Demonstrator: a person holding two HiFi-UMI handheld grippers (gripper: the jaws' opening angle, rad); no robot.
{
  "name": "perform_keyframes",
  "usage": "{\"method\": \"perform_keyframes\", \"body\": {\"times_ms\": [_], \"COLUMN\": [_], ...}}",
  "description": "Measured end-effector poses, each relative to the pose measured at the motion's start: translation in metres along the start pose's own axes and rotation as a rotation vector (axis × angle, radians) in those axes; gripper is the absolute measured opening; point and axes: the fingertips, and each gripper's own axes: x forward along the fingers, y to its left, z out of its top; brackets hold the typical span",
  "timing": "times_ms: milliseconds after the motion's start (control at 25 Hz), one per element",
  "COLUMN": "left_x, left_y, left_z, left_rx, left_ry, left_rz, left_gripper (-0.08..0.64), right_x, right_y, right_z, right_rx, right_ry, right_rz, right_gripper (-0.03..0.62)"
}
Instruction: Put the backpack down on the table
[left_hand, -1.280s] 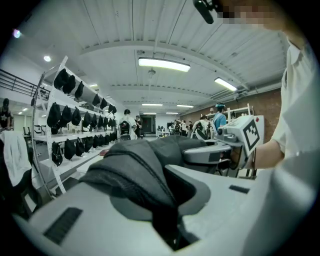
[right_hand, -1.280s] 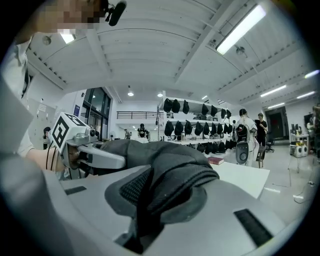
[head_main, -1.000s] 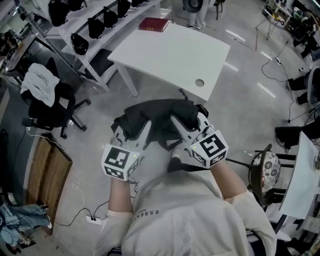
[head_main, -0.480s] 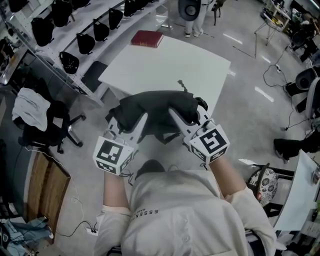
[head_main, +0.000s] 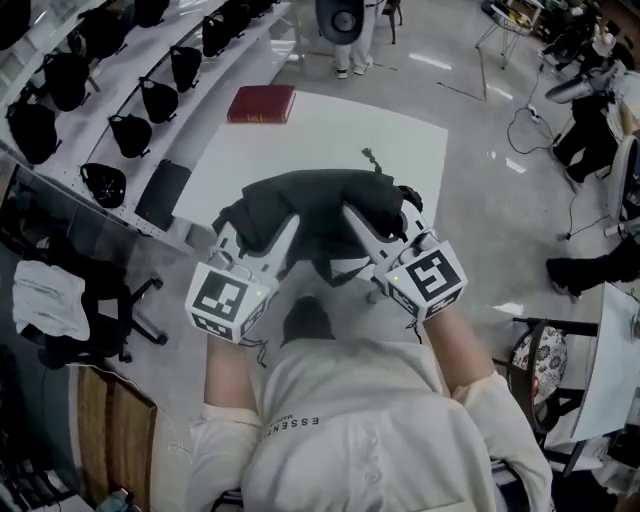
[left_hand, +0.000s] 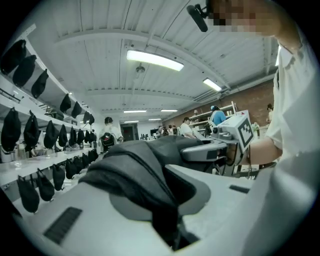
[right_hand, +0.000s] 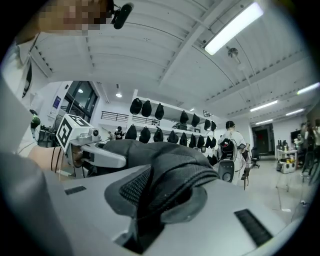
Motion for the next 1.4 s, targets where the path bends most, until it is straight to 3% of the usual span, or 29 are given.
{"method": "perform_keyframes", "body": {"times_ms": [680,840,1160,1400], "left_x": [0.176,0.215,0.295,0.329], "left_y": [0.156,0.181,0.209,0.215], "left_z": [0.056,0.049,0.034,-0.004], "left_rx": [0.024,0.036,-0.002,-0.057], "left_ry": [-0.111,-0.136,-0.11,-0.068], "left_rz": [-0.298,-0.345,-0.383,-0.399], "left_gripper": [0.074,0.074,0.074,0.074], "right_x": [0.128,0.152,0.183,0.197], "right_y": [-0.174,-0.207,-0.274,-0.296], "right_z": [0.046,0.035,0.003,-0.037], "right_rx": [-0.047,-0.058,-0.053,-0.01], "right_ry": [0.047,0.05,0.09,0.135], "right_rz": [-0.276,-0.342,-0.414,-0.426], "right_gripper": [0.087,0.087,0.089,0.089]}}
